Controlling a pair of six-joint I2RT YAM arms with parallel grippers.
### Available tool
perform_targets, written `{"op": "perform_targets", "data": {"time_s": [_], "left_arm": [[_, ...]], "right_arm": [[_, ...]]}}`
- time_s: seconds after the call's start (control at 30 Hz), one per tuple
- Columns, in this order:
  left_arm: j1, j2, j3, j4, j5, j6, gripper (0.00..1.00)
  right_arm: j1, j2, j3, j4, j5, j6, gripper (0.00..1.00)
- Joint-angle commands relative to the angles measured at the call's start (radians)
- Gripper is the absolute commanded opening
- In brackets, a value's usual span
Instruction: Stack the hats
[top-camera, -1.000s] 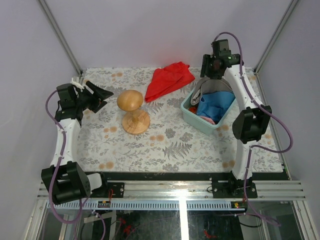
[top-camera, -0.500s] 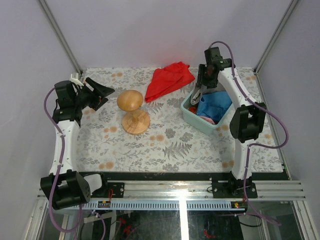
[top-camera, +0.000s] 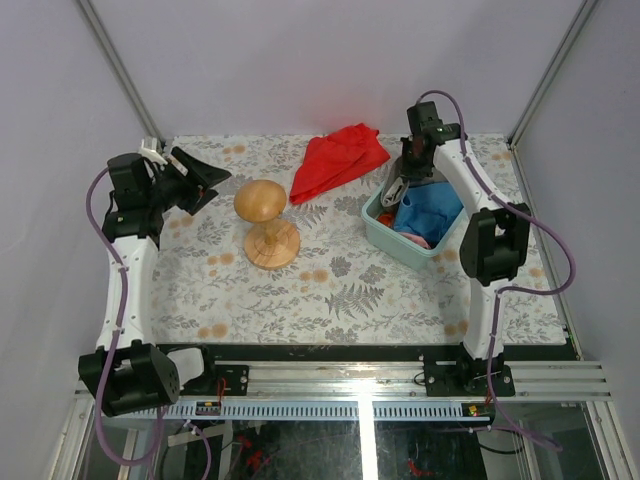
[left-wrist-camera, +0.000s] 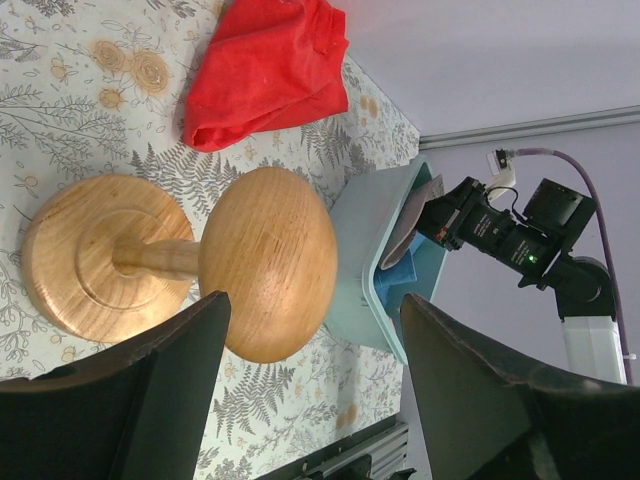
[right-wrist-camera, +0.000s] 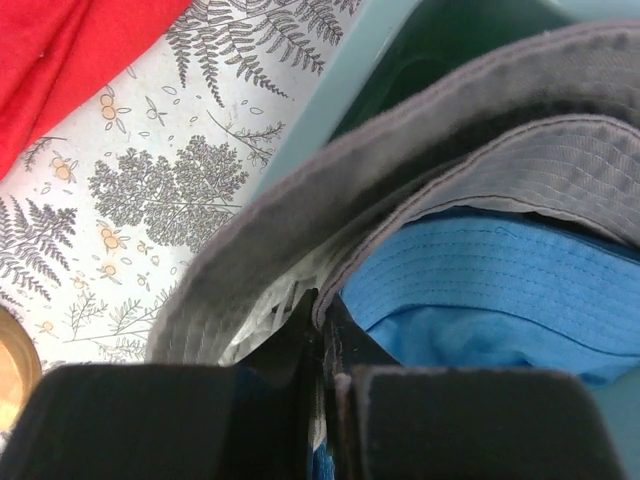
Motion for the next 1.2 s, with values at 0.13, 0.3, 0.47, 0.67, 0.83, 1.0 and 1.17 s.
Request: {"op": "perform_targets", "data": {"time_s": [0.13,0.3,0.47,0.67,0.83,1.0,1.17], "left_arm": [[-0.156,0.133,0.233,-0.021,-0.035,0.013,0.69],[-0.21,0.195,0.318,-0.03,-0.038,0.014,0.69],[-0.218,0.236,0.337,-0.029,-0.011,0.026,0.69],[-0.22,0.255,0.331,-0.023,0.012,0.031,0.69],[-0.22,0.251,0.326,-0.027,0.013,0.042,0.69],[-0.22,0.235,0.313,-0.038,0.008,0.055,0.69],[-0.22,0.221,0.287,-0.04,0.004,0.059,0.69]], "right_arm": [[0.009,-0.308,0.095,-0.078,0.009,-0.016,0.0],[0.008,-0.423,0.138,-0.178,0.128,-0.059,0.0],[0.009,-0.543,0.153,-0.211,0.255,-0.098,0.0],[0.052,-0.527,0.187,-0.243,0.386,-0.154,0.0],[0.205,-0.443,0.164,-0.238,0.521,-0.228,0.01],[0.379,-0.259,0.13,-0.282,0.608,-0.246,0.05],[0.499,-0.149,0.115,-0.274,0.655,-0.261,0.05]]}}
